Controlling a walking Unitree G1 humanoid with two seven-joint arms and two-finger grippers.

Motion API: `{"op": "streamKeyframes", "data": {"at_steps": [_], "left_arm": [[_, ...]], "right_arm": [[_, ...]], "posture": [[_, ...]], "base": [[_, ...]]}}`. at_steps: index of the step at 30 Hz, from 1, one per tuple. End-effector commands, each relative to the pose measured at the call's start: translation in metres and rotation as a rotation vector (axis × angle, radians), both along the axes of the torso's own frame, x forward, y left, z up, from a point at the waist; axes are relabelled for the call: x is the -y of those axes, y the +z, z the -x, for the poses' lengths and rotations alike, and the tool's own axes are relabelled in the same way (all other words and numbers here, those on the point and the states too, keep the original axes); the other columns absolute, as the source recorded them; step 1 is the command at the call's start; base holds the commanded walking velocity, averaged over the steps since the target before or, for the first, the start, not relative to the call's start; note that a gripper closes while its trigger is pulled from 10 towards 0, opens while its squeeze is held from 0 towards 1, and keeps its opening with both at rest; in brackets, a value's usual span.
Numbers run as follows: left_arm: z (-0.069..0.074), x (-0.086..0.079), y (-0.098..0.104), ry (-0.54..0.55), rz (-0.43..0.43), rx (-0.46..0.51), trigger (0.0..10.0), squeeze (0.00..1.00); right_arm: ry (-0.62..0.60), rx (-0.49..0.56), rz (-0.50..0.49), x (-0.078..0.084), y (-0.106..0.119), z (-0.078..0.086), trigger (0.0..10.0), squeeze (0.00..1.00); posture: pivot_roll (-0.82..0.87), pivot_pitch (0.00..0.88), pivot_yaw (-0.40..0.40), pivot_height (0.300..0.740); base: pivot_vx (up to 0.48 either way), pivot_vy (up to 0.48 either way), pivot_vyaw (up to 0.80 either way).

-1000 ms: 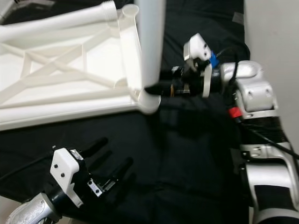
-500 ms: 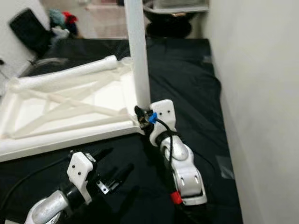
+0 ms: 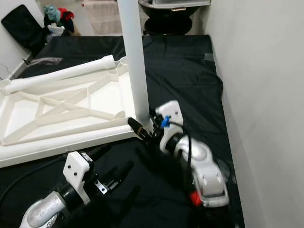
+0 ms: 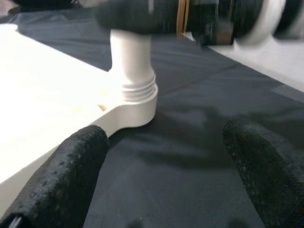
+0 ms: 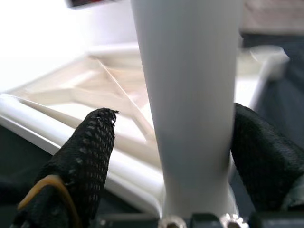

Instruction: Building children table

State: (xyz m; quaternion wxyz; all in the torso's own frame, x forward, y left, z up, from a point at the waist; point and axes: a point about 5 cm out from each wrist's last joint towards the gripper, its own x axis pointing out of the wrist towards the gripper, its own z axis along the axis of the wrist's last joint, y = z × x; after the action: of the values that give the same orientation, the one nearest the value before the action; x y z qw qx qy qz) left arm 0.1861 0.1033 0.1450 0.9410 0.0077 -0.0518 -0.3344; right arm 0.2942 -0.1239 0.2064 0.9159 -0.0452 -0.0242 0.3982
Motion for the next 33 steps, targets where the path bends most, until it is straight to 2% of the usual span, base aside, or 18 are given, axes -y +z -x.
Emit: {"op": "streamKeyframes", "data": {"at_steps": [1,3,7,8,9,11,12,14,15,21,27,30,31,32,33], "left_arm": [[0.006,0.000,0.001,-0.005,-0.003,-0.004,10.0,0.00],[0.008,0.001,0.003,-0.005,-0.001,-0.003,10.0,0.00],[0.011,0.002,0.005,-0.004,0.001,-0.001,10.0,0.00],[0.014,0.003,0.007,-0.003,0.002,0.000,10.0,0.00],[0.016,0.003,0.009,-0.003,0.002,0.002,10.0,0.00],[0.018,0.003,0.010,-0.003,0.002,0.003,10.0,0.00],[0.021,0.004,0.013,-0.002,0.002,0.005,10.0,0.00],[0.022,0.004,0.013,-0.001,0.001,0.006,10.0,0.00],[0.024,0.004,0.014,-0.001,0.001,0.007,10.0,0.00],[0.032,0.004,0.020,-0.010,0.003,-0.002,10.0,0.00],[0.033,0.004,0.020,-0.013,0.003,-0.008,10.0,0.00],[0.030,0.005,0.017,-0.008,0.001,-0.014,10.0,0.00],[0.029,0.006,0.013,-0.007,-0.001,-0.017,10.0,0.00],[0.029,0.006,0.013,-0.007,-0.001,-0.017,10.0,0.00],[0.029,0.007,0.010,-0.006,-0.004,-0.020,10.0,0.00]], "right_arm": [[0.052,0.037,0.029,0.006,0.007,-0.011,10.0,1.00],[0.098,0.077,0.084,0.008,0.017,-0.021,10.0,1.00],[0.195,0.088,0.127,0.008,0.029,-0.028,10.0,1.00],[0.350,0.071,0.195,0.010,0.039,-0.031,10.0,0.16],[0.389,0.082,0.225,0.011,0.046,-0.034,10.0,0.00],[0.418,0.091,0.243,0.013,0.051,-0.036,10.0,0.00],[0.450,0.106,0.227,0.015,0.065,-0.042,4.4,0.00],[0.458,0.109,0.219,0.016,0.069,-0.043,4.4,0.00],[0.478,0.107,0.213,0.018,0.073,-0.046,0.0,0.00],[0.501,0.113,0.194,0.026,0.089,-0.056,0.0,0.00],[0.495,0.098,0.188,0.033,0.087,-0.054,0.0,0.00],[0.261,0.089,0.168,0.046,0.068,-0.047,0.0,0.00],[0.137,0.061,0.140,0.047,0.053,-0.042,0.0,0.00],[0.137,0.061,0.140,0.047,0.053,-0.042,0.0,0.00],[0.063,0.041,0.122,0.047,0.044,-0.039,0.0,0.00]], "posture": [[-0.03,0.229,0.042,0.740],[-0.02,0.237,0.041,0.740],[-0.01,0.252,0.040,0.740],[0.01,0.276,0.033,0.740],[0.02,0.290,0.030,0.740],[0.02,0.295,0.028,0.740],[0.03,0.311,0.024,0.740],[0.03,0.311,0.024,0.740],[0.04,0.336,0.020,0.740],[0.07,0.377,0.034,0.740],[0.08,0.376,0.034,0.740],[0.07,0.345,0.009,0.740],[0.09,0.296,-0.019,0.740],[0.09,0.296,-0.019,0.740],[0.09,0.296,-0.019,0.740]], "base": [[0.000,0.000,0.00],[0.000,0.000,0.00],[0.000,0.000,0.00],[0.000,0.000,0.00],[0.000,0.000,0.00],[0.000,0.000,0.00],[0.000,0.000,0.00],[0.000,0.000,0.00],[0.000,0.000,0.00],[0.000,0.000,0.00],[0.000,0.000,0.00],[0.000,0.000,0.00],[0.000,0.000,0.00],[0.000,0.000,0.00],[0.000,0.000,0.00]]}}
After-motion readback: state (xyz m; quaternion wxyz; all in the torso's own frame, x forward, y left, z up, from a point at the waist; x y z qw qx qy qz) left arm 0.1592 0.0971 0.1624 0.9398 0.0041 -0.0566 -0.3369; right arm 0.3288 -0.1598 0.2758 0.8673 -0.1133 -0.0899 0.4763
